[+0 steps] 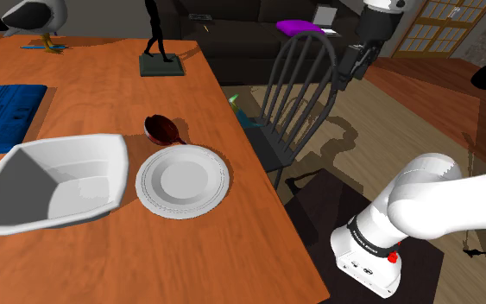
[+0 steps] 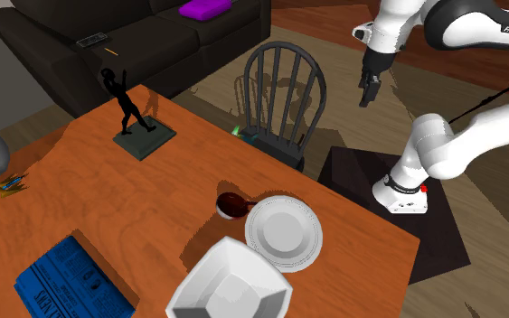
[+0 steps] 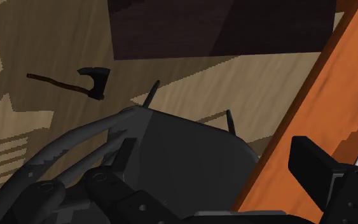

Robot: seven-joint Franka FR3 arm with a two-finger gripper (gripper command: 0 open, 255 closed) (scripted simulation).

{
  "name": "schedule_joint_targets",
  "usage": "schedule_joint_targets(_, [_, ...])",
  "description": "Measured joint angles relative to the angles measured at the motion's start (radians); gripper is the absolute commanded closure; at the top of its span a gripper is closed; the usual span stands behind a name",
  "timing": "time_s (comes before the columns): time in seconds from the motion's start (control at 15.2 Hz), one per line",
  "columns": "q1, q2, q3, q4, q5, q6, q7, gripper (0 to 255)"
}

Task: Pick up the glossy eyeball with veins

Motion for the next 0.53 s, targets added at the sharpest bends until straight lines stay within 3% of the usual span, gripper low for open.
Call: schedule_joint_targets(0.53, [0.03,0.123,0.096,-0.001,0.054,0.126,0.11,0])
